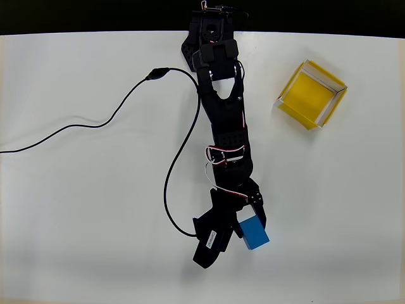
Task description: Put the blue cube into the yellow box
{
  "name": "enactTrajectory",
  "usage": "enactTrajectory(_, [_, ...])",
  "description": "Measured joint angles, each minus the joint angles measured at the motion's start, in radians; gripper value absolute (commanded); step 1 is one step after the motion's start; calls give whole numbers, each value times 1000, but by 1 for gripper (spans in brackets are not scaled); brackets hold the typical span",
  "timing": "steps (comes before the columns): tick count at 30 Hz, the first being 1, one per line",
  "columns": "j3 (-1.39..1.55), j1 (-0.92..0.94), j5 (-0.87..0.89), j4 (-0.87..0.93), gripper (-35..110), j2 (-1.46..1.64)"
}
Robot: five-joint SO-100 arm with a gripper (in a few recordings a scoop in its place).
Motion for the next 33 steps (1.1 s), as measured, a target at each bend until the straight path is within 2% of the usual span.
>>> enactTrajectory(8, [143, -164, 107, 115, 12, 328])
enactTrajectory(14, [181, -295, 221, 284, 13, 506])
enactTrajectory(18, [183, -396, 308, 459, 13, 614])
enactTrajectory(27, [183, -632, 489, 989, 13, 778])
enactTrajectory(33, [181, -738, 531, 1206, 13, 792])
